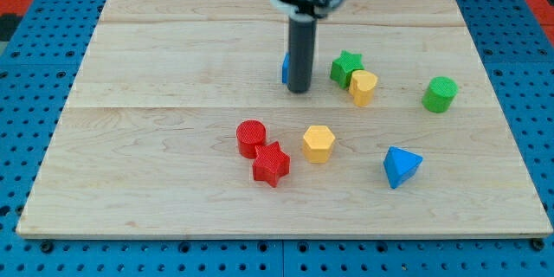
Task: Separate the blue cube from yellow blocks and blue triangle
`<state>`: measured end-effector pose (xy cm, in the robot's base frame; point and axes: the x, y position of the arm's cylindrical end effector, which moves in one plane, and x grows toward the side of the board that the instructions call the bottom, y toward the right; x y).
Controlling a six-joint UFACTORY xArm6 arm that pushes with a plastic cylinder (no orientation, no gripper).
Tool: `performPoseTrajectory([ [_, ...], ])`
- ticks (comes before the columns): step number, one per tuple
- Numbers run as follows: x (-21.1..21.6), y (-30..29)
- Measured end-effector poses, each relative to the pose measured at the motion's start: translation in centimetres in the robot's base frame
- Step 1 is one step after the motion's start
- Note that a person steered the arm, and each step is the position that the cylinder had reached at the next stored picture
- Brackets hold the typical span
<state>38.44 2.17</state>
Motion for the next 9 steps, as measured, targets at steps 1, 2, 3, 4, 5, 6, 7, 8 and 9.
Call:
performPoseTrajectory([
  [1,-2.8,0.8],
  [2,-4.4,3.0],
  [3,-6.3,-0.8],
  [4,-4.4,-1.3],
  [5,-6.6,-5.1],
  [6,-10.7,-2.3],
  [7,-11.7,-0.8],
  [8,-12.7,2.9],
  [9,-13.3,6.6],
])
